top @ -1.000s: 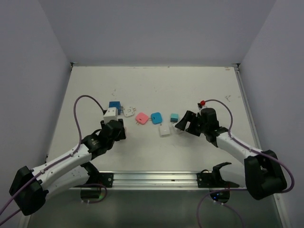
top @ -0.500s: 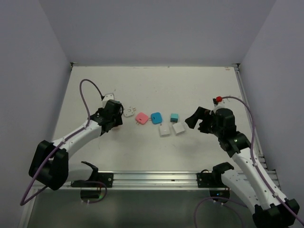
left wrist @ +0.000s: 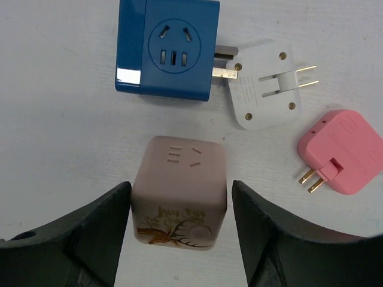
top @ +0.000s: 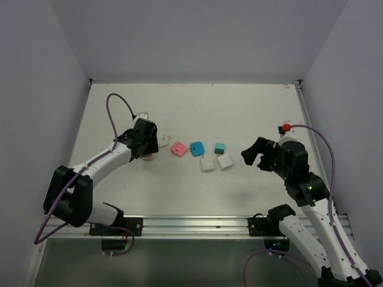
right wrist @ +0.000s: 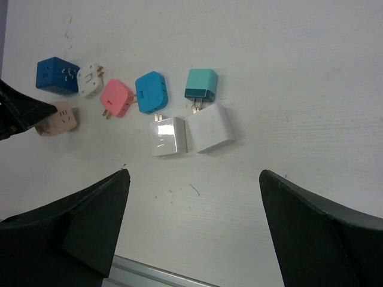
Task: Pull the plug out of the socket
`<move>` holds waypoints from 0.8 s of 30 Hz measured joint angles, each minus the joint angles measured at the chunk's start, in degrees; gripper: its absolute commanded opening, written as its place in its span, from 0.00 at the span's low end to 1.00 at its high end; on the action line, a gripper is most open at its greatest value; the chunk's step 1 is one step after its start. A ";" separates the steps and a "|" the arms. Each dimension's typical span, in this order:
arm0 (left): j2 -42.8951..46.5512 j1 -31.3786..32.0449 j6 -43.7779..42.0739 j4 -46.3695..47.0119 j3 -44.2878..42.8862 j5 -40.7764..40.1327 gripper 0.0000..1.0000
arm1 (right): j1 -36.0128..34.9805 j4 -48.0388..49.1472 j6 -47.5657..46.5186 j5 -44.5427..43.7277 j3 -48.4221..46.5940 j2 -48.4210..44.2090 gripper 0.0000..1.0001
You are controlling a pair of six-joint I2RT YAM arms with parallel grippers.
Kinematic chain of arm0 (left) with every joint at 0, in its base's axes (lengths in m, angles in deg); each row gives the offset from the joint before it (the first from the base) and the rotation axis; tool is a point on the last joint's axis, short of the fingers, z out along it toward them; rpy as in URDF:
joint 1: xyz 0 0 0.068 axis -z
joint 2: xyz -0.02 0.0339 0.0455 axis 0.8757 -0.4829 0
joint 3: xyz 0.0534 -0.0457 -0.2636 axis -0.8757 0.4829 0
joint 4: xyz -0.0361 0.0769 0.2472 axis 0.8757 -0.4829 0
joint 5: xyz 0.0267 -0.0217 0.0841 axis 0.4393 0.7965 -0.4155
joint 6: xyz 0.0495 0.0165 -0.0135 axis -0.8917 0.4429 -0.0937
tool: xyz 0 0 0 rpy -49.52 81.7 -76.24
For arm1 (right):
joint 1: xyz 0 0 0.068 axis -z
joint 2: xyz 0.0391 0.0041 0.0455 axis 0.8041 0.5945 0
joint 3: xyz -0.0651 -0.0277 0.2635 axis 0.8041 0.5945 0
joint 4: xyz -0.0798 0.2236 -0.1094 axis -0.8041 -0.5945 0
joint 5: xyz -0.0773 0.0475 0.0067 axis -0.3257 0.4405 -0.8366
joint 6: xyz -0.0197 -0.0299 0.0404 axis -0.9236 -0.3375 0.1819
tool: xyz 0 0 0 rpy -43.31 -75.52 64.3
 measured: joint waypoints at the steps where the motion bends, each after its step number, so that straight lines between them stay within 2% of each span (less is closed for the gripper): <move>1: 0.42 0.00 0.07 0.00 0.35 0.17 0.72 | 0.00 -0.26 -0.04 -0.07 -0.02 -0.24 0.94; 9: 8.87 0.00 1.31 1.01 9.03 0.26 0.75 | 0.00 -1.73 -0.17 -0.07 -0.04 -0.79 0.94; 12: 11.45 0.00 2.10 1.03 10.86 -0.04 0.83 | 0.00 -2.14 -0.17 -0.04 -0.04 -1.38 0.94; 13: 12.48 0.00 2.25 0.98 10.95 -0.13 0.89 | 0.00 -2.34 -0.20 -0.04 -0.04 -1.53 0.94; 17: 18.58 0.00 2.60 0.44 10.23 -0.66 0.99 | 0.00 -3.82 -0.72 -0.09 -0.72 -2.32 0.94; 24: 27.41 0.00 1.60 -5.09 1.09 -1.62 0.99 | 0.00 -8.07 -3.96 -4.13 -7.80 -2.71 0.97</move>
